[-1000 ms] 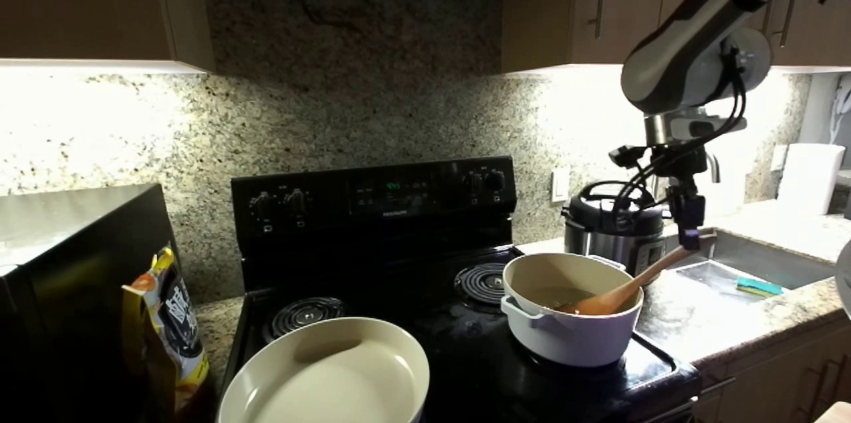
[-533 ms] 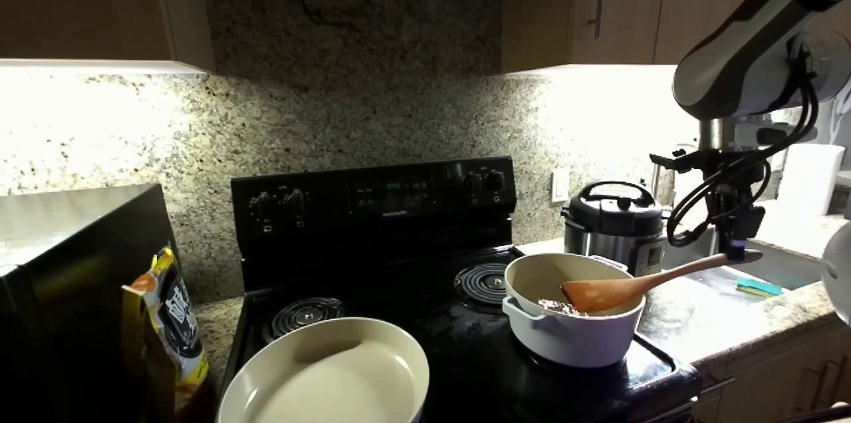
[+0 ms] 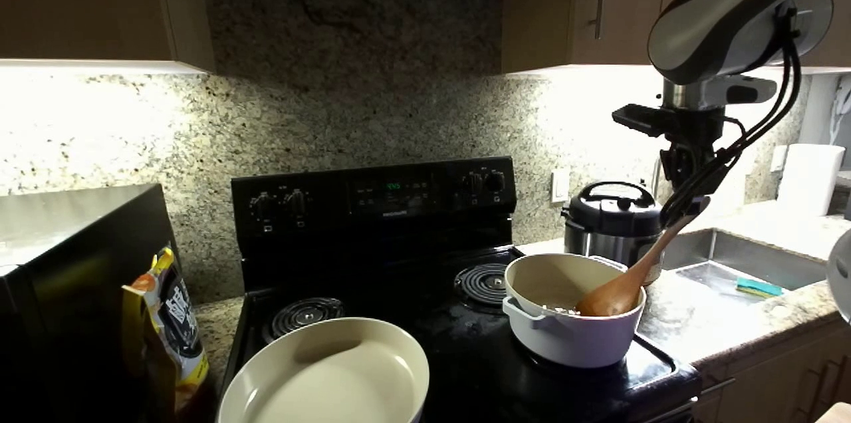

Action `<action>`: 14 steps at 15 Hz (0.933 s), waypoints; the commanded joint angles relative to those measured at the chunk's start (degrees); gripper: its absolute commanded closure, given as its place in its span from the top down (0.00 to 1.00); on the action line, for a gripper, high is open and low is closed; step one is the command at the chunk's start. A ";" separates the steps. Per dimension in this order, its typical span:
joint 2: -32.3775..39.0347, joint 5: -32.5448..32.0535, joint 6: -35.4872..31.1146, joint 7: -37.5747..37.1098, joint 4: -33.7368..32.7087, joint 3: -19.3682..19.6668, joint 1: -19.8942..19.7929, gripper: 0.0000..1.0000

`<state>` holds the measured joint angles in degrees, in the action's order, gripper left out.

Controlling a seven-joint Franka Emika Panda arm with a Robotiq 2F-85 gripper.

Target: Pick up the cooking stick and stir in the pot

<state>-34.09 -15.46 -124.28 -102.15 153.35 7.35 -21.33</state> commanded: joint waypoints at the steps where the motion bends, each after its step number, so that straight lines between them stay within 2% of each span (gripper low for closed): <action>1: -3.84 1.37 -0.26 2.83 0.35 -2.60 1.49 0.09; 5: -4.52 2.42 -0.58 3.10 -0.68 -5.07 4.26 0.08; 10: -1.75 4.34 -1.07 3.86 -3.10 -7.22 8.17 0.08; 14: 1.37 5.87 -2.25 6.80 -4.46 -6.60 9.78 0.08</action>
<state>-35.99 -12.03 -124.89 -99.50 150.62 0.32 -12.03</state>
